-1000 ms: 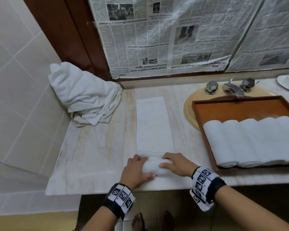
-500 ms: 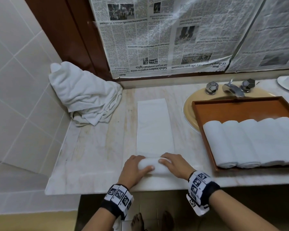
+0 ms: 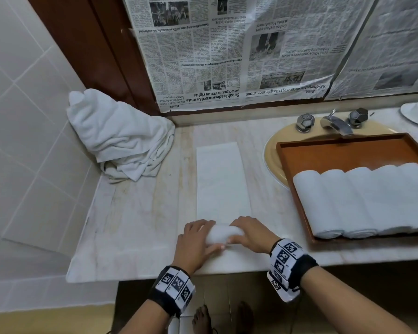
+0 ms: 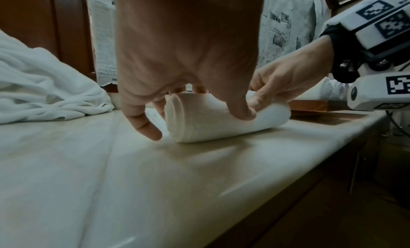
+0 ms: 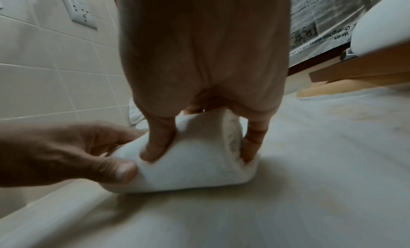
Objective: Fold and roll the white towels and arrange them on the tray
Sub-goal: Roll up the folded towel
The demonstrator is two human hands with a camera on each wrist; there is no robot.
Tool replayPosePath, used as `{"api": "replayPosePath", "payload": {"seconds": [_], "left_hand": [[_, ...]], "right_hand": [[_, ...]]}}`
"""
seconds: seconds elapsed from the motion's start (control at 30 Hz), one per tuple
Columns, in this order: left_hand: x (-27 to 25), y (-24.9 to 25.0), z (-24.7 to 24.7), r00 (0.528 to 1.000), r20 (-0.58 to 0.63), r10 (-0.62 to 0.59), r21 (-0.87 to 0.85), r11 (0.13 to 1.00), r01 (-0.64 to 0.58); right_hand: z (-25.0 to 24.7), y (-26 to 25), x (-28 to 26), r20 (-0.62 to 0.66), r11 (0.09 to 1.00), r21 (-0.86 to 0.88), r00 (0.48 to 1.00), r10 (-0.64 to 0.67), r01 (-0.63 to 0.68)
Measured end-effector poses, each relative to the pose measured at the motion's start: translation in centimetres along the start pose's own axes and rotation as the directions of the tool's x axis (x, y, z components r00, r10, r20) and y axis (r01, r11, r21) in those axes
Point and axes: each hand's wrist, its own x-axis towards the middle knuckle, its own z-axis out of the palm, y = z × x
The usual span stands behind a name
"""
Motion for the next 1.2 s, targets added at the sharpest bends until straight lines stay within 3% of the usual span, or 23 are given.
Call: {"api": "replayPosePath", "payload": {"seconds": [0.13,0.2,0.27,0.37,0.47,0.6,0.77,0.83,0.9,0.93,1.07,1.2], "left_hand": [[0.4,-0.6,-1.1,0.993,0.110,-0.035,-0.077,0.996,0.043],[0.7,-0.8,-1.4,0.988,0.152,-0.019,-0.096,0.995,0.034],[1.1,-1.2,-1.2,0.988,0.156,-0.013,-0.154,0.987,0.037],[1.5,-0.9,-1.3,0.988,0.144,-0.051,-0.252,0.964,0.087],[0.9,-0.4,-1.4,0.986,0.140,-0.085,-0.258,0.959,0.120],[-0.3,0.1,-0.9,0.999,0.032,0.023,-0.082,0.996,-0.020],[0.5,-0.3,-0.8,0.993,0.122,-0.008,-0.264,0.964,0.041],[1.4,-0.5,-1.1,0.986,0.160,-0.040,-0.278,0.957,0.083],[2.2,-0.4,-1.2,0.982,0.174,-0.068,-0.260,0.959,0.113],[2.4,-0.2,-1.1,0.982,0.167,-0.088,-0.257,0.958,0.129],[2.2,0.4,-0.4,0.987,0.047,-0.153,-0.242,0.957,0.160],[0.5,0.8,0.1,0.997,-0.062,-0.042,-0.128,0.991,0.034]], "right_hand": [[-0.4,0.2,-1.2,0.055,0.979,0.201,0.998,0.020,-0.031],[0.0,0.0,-1.9,-0.034,0.999,0.026,0.999,-0.022,0.023],[1.2,-0.3,-2.5,-0.228,0.942,-0.330,0.963,-0.144,0.063],[2.5,-0.8,-3.0,-0.242,0.865,-0.498,0.947,-0.210,0.064],[2.4,0.0,-2.4,-0.174,0.903,-0.425,0.972,-0.159,0.071],[0.2,0.3,-1.2,0.002,0.999,-0.045,1.000,-0.013,0.013],[-0.9,0.2,-0.7,0.112,0.995,0.096,0.994,0.004,-0.015],[-0.2,-0.2,-1.3,-0.015,0.997,-0.046,0.998,0.066,-0.067],[1.2,-0.4,-2.0,-0.229,0.953,-0.297,0.973,-0.018,-0.052],[1.9,-0.5,-2.3,-0.251,0.926,-0.376,0.965,-0.075,-0.026],[2.2,-0.5,-1.5,-0.196,0.888,-0.459,0.973,-0.123,0.020],[-0.1,-0.2,0.0,-0.049,0.981,-0.194,0.999,-0.013,0.003]]}}
